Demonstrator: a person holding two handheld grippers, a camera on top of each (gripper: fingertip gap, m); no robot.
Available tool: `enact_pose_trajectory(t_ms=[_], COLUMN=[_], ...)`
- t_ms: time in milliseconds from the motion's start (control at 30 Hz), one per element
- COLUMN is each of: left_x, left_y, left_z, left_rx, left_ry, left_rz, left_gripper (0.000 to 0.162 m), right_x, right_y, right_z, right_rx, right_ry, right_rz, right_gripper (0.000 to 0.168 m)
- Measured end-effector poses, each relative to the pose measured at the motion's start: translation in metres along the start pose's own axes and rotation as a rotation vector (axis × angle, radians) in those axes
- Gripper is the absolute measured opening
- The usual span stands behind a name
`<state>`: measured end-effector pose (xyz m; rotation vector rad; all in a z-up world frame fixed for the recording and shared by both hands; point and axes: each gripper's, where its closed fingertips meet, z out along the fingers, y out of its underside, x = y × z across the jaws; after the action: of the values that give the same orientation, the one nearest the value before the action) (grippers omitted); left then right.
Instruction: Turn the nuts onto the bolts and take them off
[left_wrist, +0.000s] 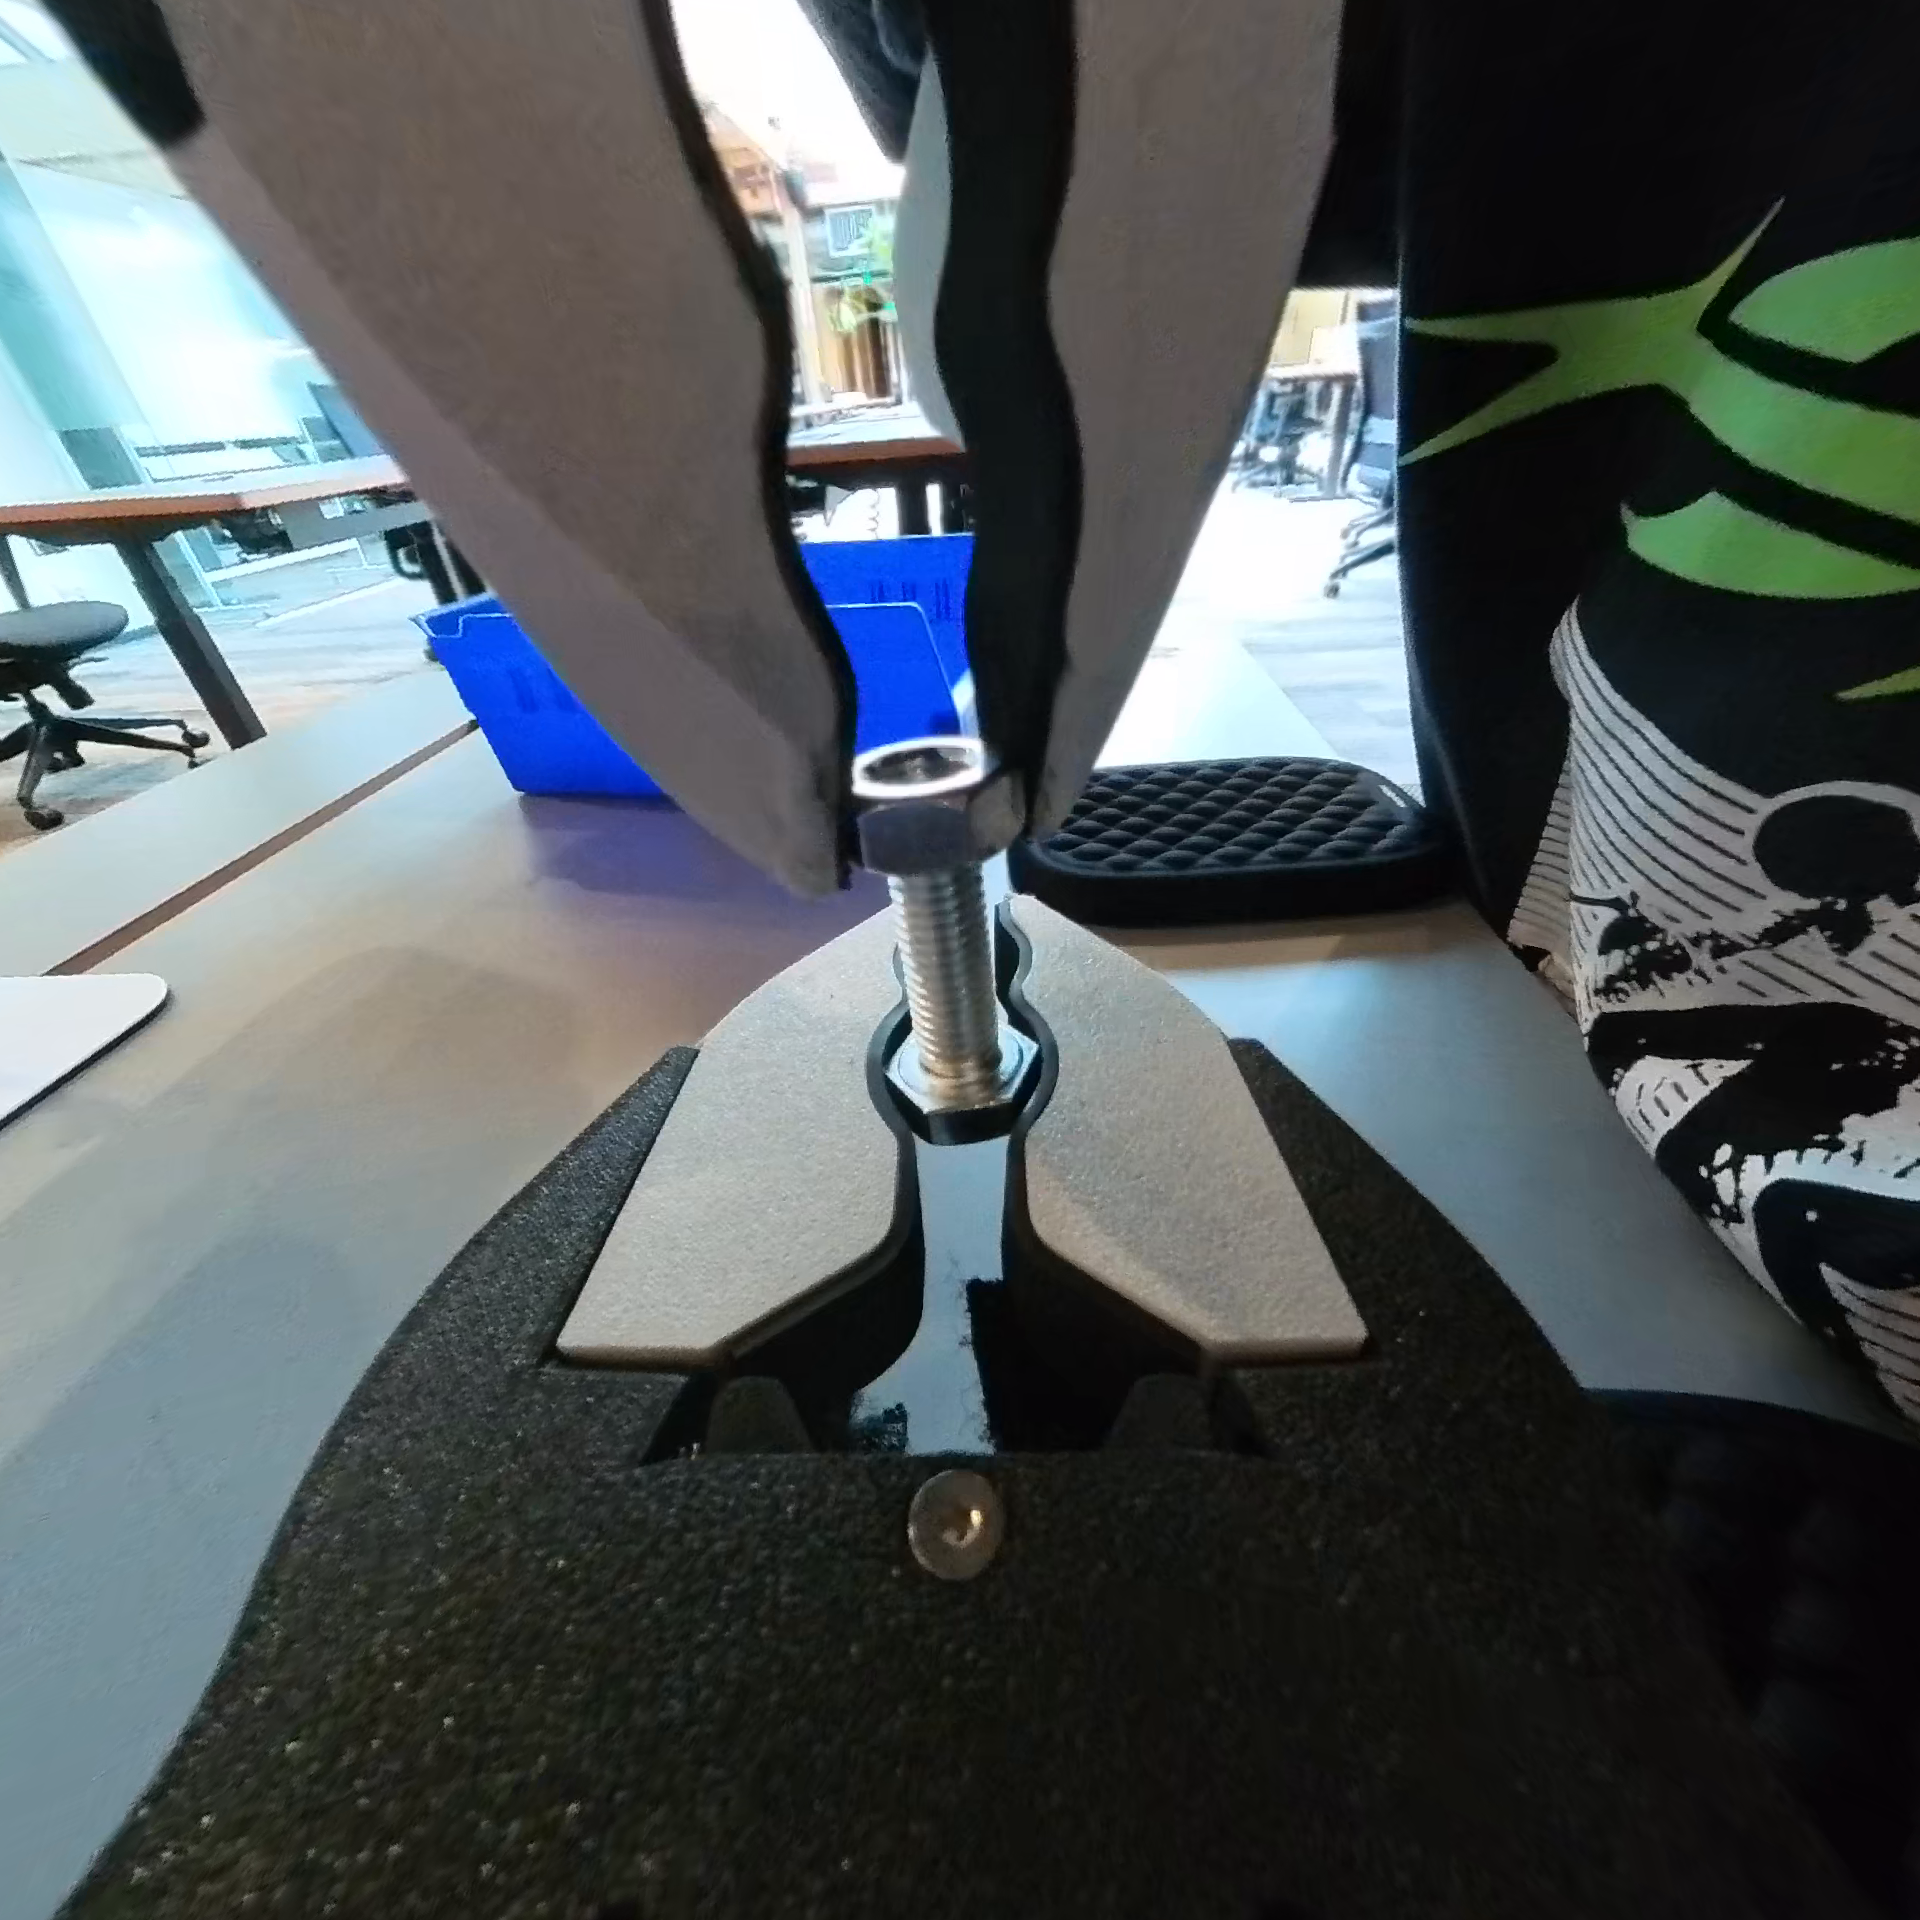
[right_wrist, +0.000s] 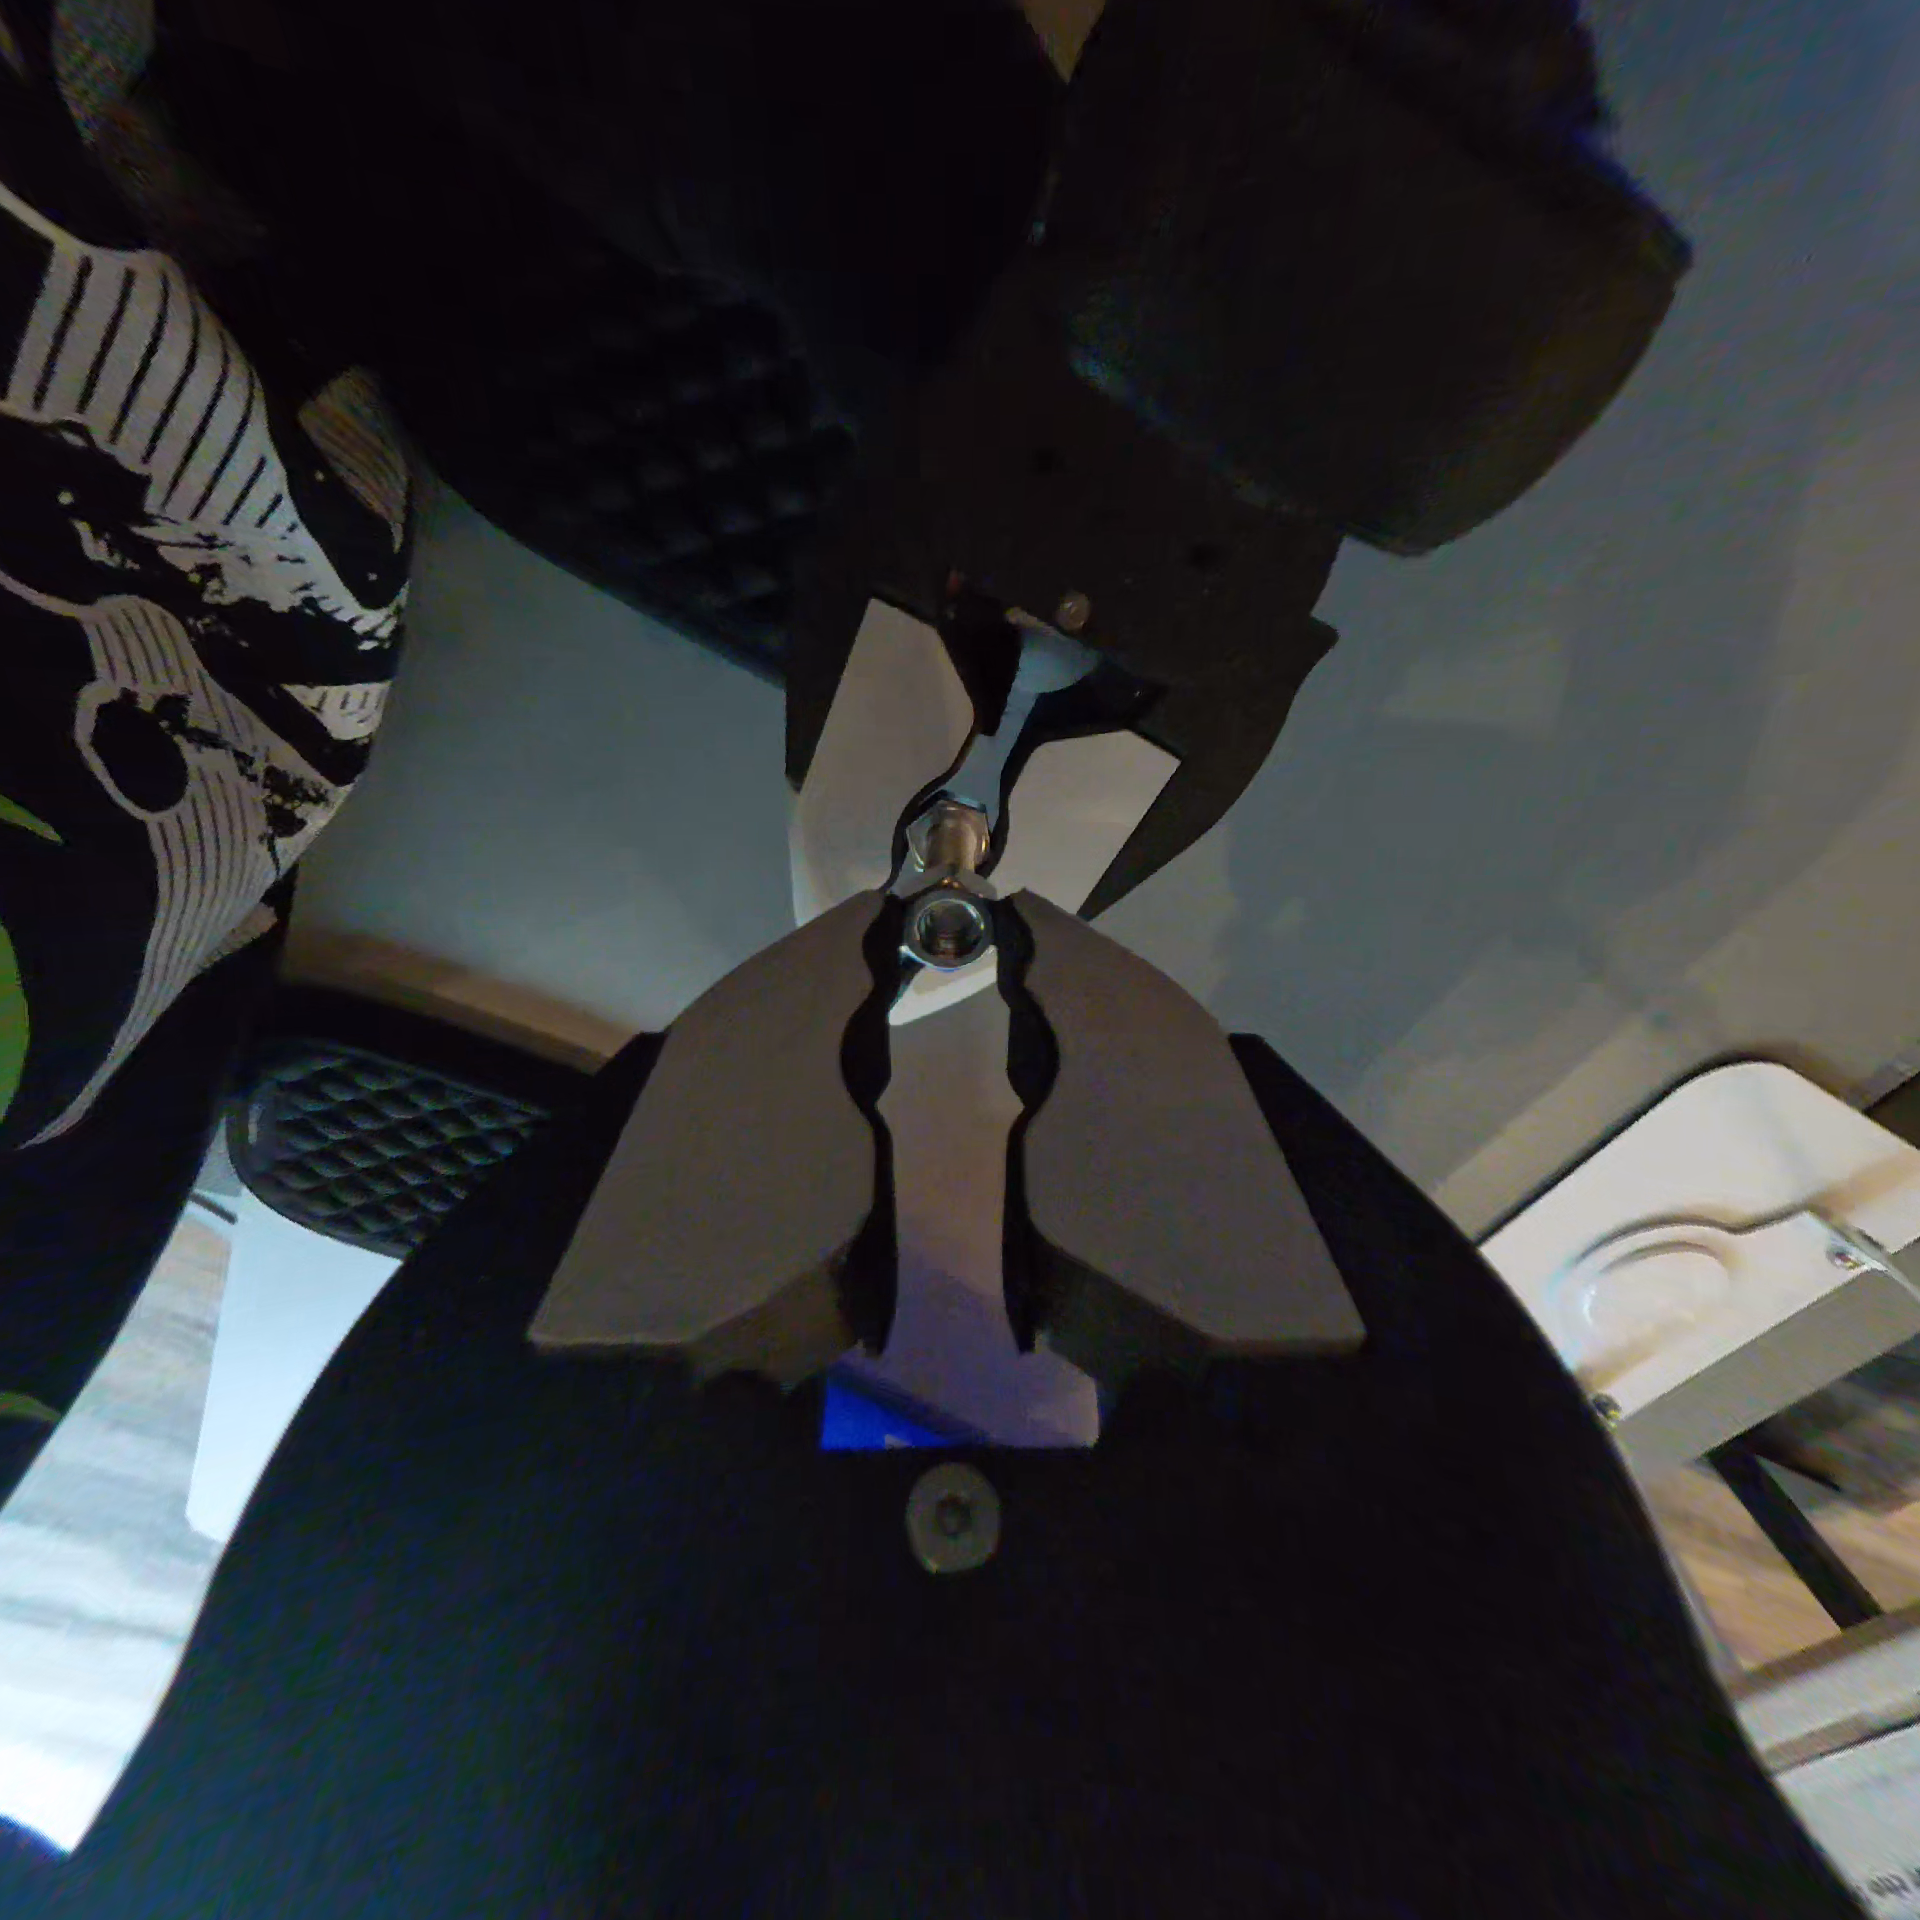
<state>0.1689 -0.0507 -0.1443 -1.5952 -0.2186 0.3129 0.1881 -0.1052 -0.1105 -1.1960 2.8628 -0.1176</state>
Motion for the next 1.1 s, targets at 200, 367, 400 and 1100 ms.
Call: enact_pose_trajectory(t_ms=[200,367,400,1100], left_x=[0.001,0.001,0.002,0.000], left_y=[-0.002,-0.002,-0.002,0.000], left_z=[-0.001,-0.001,-0.001,0.001], left_rx=[0.013,0.017,0.013,0.004], left_ry=[0.006,0.013,0.015,-0.007], left_rz=[0.000,-0.002,0.000,0.005], left_gripper=[0.011,0.011,0.011,0.011], right_x=[0.005,-0.002,-0.002,0.001], right_y=[-0.007,0.000,-0.001,0.004], right_z=[-0.011,-0.010,-0.009,0.000], right_rx=[0.098,0.106,0.111,-0.019], right_ry=[0.050,0.041,0.025,0.033], right_rz=[-0.391,-0.832,-0.850,0.034], right_gripper=[0.044,0.042,0.039,0.017])
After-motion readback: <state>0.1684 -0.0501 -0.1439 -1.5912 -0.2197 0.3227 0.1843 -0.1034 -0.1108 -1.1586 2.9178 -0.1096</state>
